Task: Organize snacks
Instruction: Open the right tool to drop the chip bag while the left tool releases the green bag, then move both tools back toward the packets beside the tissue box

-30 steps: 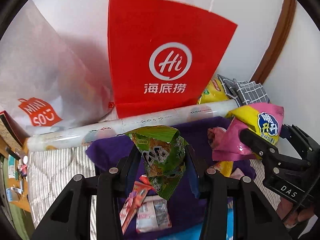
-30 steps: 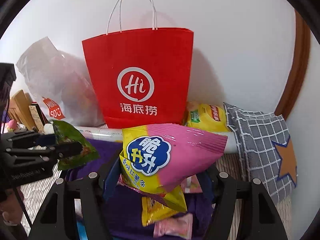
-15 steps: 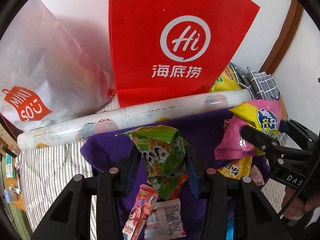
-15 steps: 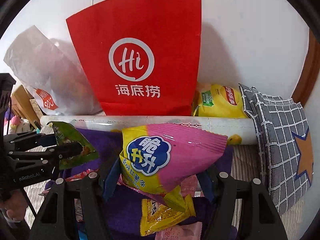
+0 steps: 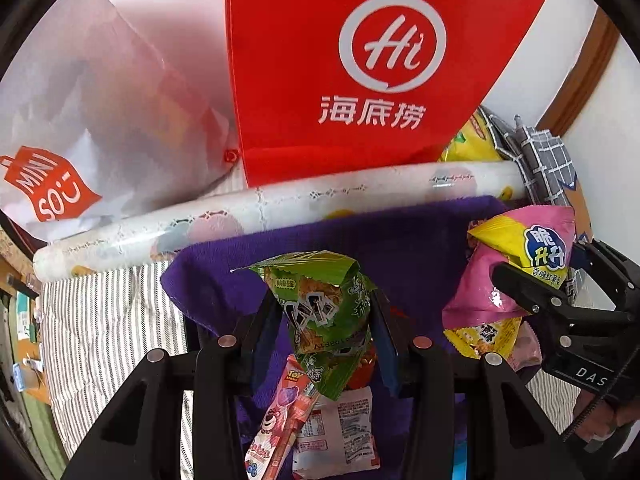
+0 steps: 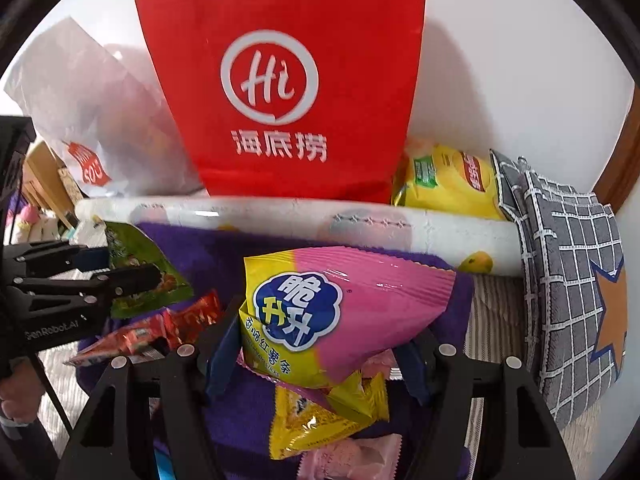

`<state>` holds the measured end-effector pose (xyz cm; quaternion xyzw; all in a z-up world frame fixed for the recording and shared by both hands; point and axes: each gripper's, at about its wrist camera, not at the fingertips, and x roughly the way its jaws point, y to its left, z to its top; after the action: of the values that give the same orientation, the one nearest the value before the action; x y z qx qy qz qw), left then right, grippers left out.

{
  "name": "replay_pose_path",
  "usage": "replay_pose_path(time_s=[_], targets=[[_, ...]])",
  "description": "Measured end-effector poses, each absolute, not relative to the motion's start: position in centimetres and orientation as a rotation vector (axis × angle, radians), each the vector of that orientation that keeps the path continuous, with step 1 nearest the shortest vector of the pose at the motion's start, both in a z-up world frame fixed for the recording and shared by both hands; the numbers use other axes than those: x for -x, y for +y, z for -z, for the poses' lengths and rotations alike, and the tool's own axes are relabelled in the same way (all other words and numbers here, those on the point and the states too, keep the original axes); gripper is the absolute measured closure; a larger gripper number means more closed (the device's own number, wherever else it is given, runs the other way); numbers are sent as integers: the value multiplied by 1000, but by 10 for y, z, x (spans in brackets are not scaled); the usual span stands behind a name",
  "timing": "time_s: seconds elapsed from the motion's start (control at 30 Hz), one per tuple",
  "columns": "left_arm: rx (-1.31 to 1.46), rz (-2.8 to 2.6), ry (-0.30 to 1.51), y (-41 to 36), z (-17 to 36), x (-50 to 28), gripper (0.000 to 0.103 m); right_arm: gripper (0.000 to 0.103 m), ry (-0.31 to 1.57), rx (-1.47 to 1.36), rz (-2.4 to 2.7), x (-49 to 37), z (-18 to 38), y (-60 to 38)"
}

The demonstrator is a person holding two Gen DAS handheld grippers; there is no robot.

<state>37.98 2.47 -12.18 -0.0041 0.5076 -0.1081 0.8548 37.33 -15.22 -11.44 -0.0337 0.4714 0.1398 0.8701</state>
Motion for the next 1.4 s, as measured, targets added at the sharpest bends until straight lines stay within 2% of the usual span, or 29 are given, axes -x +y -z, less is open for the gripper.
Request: replay_pose_path(time_s=[0.47, 0.63, 1.2, 1.27, 1.33, 1.4], targets=[[-29, 233, 1130, 14, 134, -381, 59, 35, 1058, 133, -300, -372, 132, -143], [-33, 223, 1143, 12, 136, -383, 59, 28, 1075, 131, -295, -372, 132, -142], [-57, 260, 1156, 2, 131, -380, 59, 28, 936, -23, -202, -359, 77, -182], [-64, 267, 1151, 0, 128, -377, 57, 28, 920, -26, -191, -356, 72, -185], [-67, 282, 1133, -2, 121, -373, 44, 28, 899, -32, -173, -351, 66, -187], [-77, 287, 1109, -3, 115, -369, 39, 28, 874, -37, -158, -345, 61, -187]])
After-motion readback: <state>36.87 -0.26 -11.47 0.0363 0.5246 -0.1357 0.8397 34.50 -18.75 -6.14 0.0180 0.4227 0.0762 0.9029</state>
